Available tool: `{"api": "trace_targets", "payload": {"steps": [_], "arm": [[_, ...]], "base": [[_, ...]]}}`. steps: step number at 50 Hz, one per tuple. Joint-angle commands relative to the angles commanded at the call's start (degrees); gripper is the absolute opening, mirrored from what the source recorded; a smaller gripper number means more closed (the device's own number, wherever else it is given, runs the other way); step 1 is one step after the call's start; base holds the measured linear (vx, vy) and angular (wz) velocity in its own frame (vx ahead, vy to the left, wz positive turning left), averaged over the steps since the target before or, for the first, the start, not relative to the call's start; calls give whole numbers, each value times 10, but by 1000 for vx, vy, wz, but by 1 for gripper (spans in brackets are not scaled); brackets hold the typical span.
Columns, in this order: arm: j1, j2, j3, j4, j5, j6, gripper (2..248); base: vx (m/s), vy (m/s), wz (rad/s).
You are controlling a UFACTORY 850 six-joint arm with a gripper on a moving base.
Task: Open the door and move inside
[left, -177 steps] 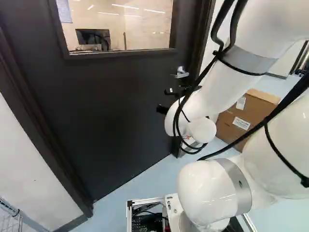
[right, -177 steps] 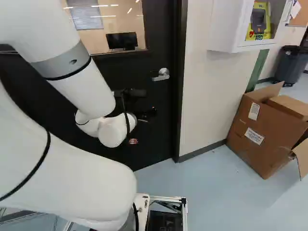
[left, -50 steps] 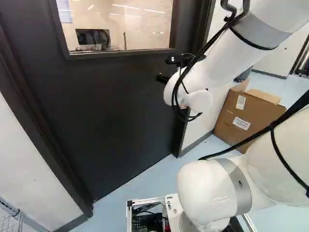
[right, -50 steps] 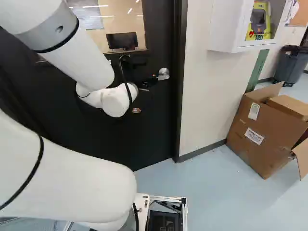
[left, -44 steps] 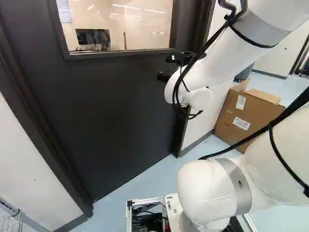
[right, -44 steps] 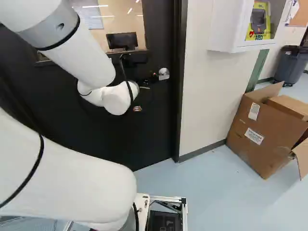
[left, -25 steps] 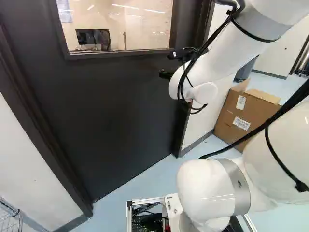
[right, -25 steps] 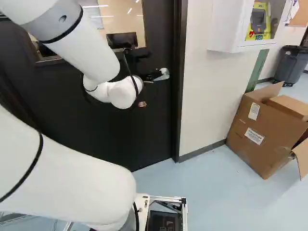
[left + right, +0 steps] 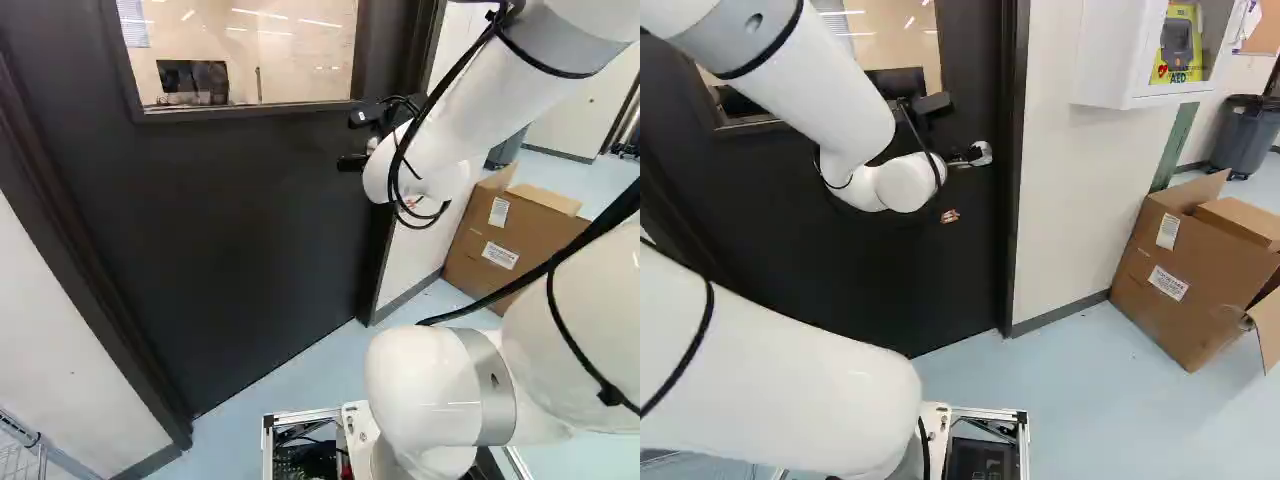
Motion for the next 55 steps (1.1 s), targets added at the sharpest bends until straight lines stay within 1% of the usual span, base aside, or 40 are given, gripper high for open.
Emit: {"api": "trace_targets", "payload": {"steps": [9, 15, 31, 43, 55], "arm": [[-2, -21, -30, -37, 4, 0, 247], [0, -36, -46, -48, 6, 0, 247], [0, -49, -52, -52, 7, 0, 247], [3, -77, -63, -52, 7, 0, 247], [3, -91, -60, -52, 7, 0, 247]], "base": [[0, 0, 0], [0, 0, 0], [0, 0, 0], [0, 0, 0], [0, 0, 0]]}}
